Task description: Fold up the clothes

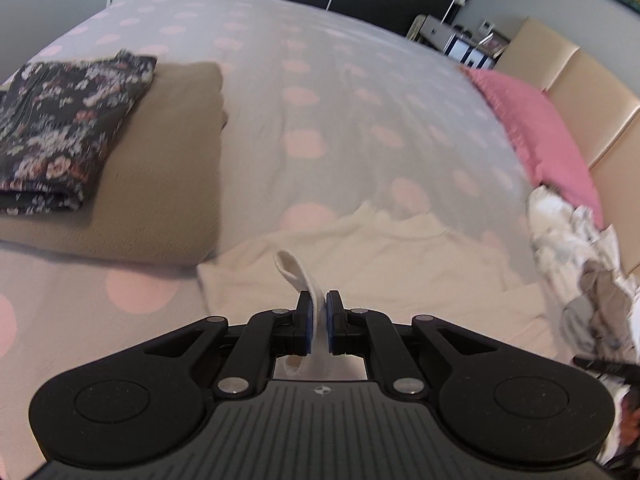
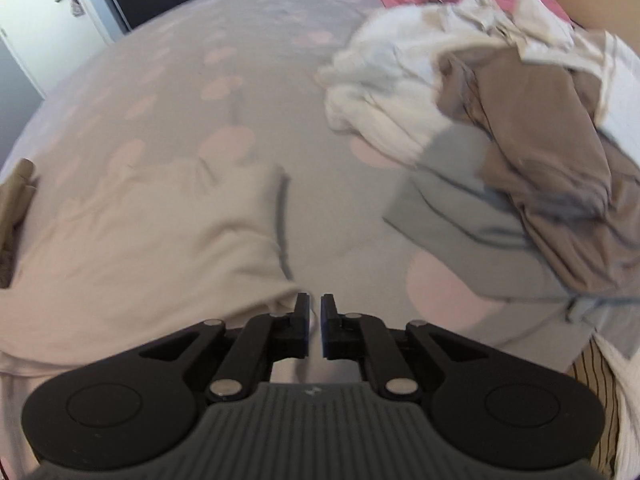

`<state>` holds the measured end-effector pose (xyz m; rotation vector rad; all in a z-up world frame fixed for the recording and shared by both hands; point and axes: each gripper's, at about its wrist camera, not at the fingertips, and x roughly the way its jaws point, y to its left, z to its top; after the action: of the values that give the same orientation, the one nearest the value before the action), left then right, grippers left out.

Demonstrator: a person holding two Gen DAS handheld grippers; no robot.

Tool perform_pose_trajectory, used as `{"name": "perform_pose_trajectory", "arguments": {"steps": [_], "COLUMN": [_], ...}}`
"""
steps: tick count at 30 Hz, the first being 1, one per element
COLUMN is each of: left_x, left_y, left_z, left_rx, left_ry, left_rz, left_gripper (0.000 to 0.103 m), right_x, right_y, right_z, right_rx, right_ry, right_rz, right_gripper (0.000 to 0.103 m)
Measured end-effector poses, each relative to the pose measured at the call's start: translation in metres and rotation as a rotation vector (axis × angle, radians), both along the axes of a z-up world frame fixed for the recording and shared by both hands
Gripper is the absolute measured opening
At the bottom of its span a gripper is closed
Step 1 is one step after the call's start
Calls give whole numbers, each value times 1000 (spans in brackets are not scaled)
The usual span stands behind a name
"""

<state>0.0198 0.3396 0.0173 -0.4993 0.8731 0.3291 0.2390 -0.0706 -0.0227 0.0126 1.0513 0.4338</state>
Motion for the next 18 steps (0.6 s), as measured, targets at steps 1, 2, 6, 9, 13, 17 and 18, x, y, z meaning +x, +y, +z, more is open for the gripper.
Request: {"name": "perform_pose_trajectory", "arguments": {"steps": [1, 2, 6, 9, 13, 17, 18], "left_x": [-1, -2, -1, 2, 5, 5, 6], "left_y": [2, 3, 5, 4, 5, 9, 10], "left_z": [-6, -12, -25, -32, -37, -39, -39], "left_rx": [0, -4, -12, -8, -10, -30, -33], "left_ry": [16, 33, 66, 81, 89, 82, 82], "left_rz": [4, 9, 5, -13, -25, -22, -22], "left_gripper": [5, 5, 5, 5, 5, 5, 5], "right_x": [6, 11, 40, 64, 88, 105, 107], "right_y": [3, 6, 16, 21, 28, 39, 42], "right_z": [2, 4, 4, -4, -17, -31, -35], "right_rx": [20, 41, 111, 155, 215, 231, 224], "right_ry": [1, 2, 28, 67, 123, 172, 182], "right_rz": [8, 16, -2, -45, -82, -96, -94], "right_gripper": [19, 35, 40, 40, 43, 54, 54]}}
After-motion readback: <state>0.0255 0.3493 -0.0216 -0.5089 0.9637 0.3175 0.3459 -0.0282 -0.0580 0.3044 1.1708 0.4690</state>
